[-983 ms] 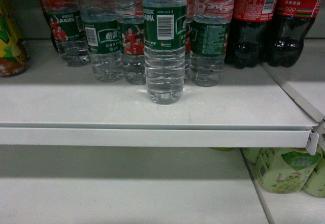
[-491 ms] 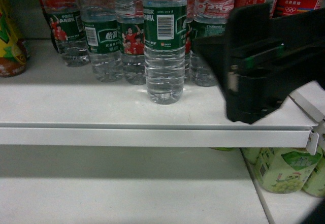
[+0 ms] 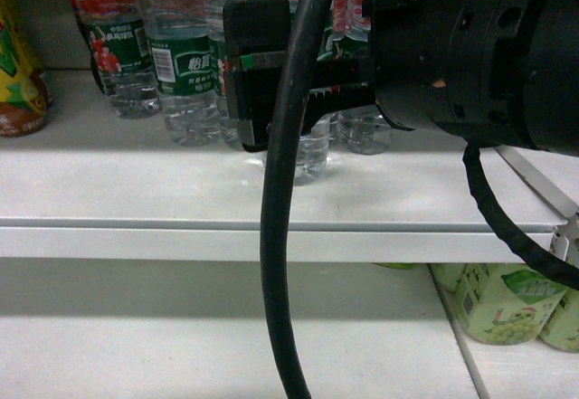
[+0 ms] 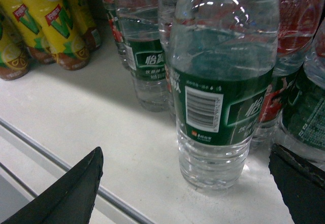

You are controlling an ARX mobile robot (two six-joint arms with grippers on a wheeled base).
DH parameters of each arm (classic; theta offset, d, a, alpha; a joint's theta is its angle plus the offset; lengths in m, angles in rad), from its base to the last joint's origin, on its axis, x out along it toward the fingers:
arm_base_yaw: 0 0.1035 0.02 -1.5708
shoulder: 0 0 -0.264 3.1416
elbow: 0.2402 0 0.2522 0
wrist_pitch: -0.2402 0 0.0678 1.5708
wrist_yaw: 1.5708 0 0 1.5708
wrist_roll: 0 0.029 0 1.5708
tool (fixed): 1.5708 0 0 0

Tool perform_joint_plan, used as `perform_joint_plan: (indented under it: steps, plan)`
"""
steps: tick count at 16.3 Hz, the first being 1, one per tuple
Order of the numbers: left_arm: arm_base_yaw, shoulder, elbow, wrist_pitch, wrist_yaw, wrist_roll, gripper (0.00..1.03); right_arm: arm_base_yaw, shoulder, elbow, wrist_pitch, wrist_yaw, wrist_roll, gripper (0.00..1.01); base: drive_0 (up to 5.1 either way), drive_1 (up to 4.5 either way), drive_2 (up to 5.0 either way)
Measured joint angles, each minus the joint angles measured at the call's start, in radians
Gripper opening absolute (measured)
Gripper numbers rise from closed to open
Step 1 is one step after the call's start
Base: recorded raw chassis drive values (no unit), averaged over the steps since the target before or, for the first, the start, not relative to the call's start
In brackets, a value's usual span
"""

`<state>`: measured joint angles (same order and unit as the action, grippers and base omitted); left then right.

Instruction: Move water from second to third shelf

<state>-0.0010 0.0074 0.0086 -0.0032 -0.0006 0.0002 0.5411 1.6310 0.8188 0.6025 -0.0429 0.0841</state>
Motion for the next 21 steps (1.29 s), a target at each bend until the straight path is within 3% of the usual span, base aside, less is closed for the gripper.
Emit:
perform_joint_plan:
  steps: [4, 8, 21]
  plan:
    - [0.000, 0.000, 0.000, 0.000, 0.000, 0.000, 0.98, -0.004, 0.053, 0.084, -0.035, 0.056, 0.033, 0.98, 0.0, 0.00, 0.0]
    - [0.000, 0.000, 0.000, 0.000, 0.000, 0.000, 0.98, 0.004, 0.106, 0.156, -0.050, 0.106, 0.034, 0.98, 0.0, 0.00, 0.0]
    - [0.000, 0.000, 0.000, 0.000, 0.000, 0.000, 0.98, 0.014, 0.216, 0.343, -0.115, 0.153, 0.027, 0.98, 0.0, 0.00, 0.0]
